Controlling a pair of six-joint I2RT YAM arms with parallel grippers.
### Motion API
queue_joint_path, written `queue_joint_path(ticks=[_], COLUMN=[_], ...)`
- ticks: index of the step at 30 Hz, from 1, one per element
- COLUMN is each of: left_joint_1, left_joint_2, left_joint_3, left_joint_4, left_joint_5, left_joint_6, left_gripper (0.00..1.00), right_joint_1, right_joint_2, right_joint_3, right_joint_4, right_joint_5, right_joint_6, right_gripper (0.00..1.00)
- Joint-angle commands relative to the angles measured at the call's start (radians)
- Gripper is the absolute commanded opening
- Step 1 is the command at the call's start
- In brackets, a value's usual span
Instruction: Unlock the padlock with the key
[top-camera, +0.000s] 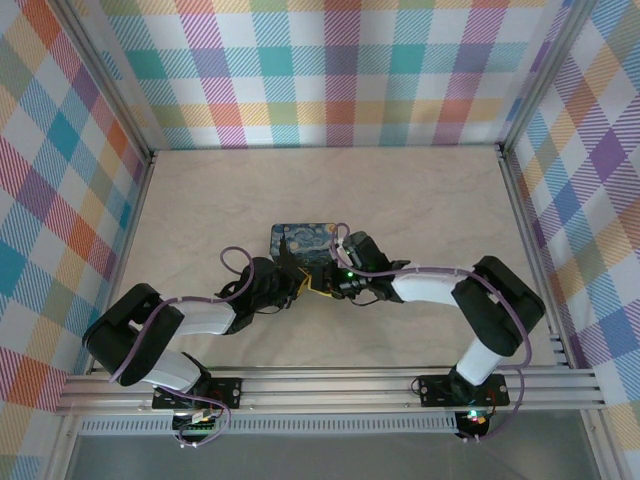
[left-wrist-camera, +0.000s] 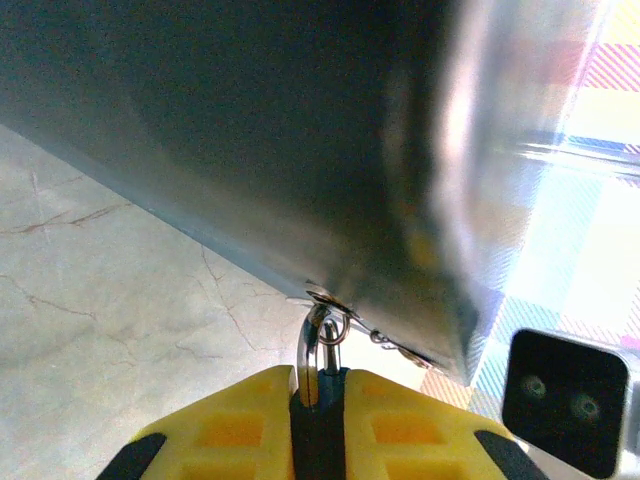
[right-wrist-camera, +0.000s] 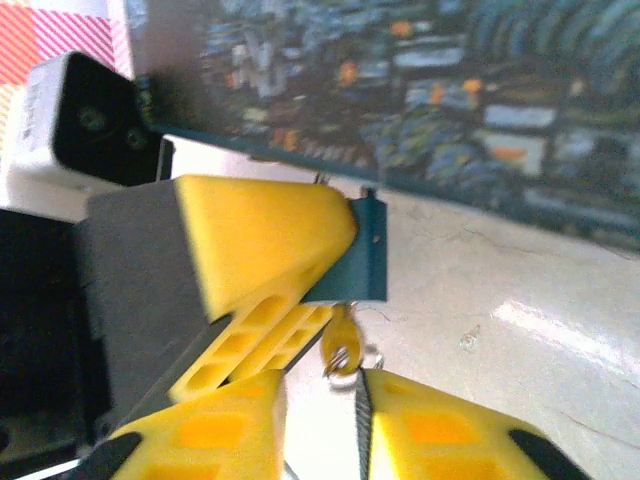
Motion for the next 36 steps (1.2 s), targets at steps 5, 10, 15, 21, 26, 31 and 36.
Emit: queue_joint_path(ticks=[5,10,15,21,26,31,36], left_joint_1=[-0.018,-0.018,-0.017,-0.015,-0.015,-0.014,-0.014], left_joint_2=[-0.026,-0.048,-0.065,-0.065,-0.061,-0.053,-0.048], left_joint_3=[0.022,0.037,0.044,0.063,0.101,0.111,0.114], left_joint_4=[-0.068,-0.112,-0.144,-0.162,-0.199,-0.206,-0.204], left_joint_5=[-0.004,-0.002,0.000,0.014,0.031,0.037,0.047], left_joint_6=[-0.013,-0.017,-0.027,-0.061,-0.058,-0.064,-0.066], left_gripper=[0.00,0.00,0.00,0.00,0.00,0.00,0.00], right_joint_1=[-0.016,-0.015,-0.010,0.003,0.034,0.131,0.162], right_joint_2=[-0.172,-0.291,-0.403,-0.456,-0.398,-0.293,-0.202], right_joint_3=[-0.013,-0.026,-0.121,-0.275,-0.243,-0.214,-0.177], right_joint_4=[-0.200,-0.235,-0.066,0.182,0.118,0.146,0.197], right_joint_5=[0.175,0.297,0.337,0.261,0.283,0.425,0.451], right_joint_6=[-0.282,-0.536,-0.893,-1.367,-1.559,-1.679,-1.661], right_gripper=[0.45,0.57,0.69,0.70,0.71,0.72,0.69])
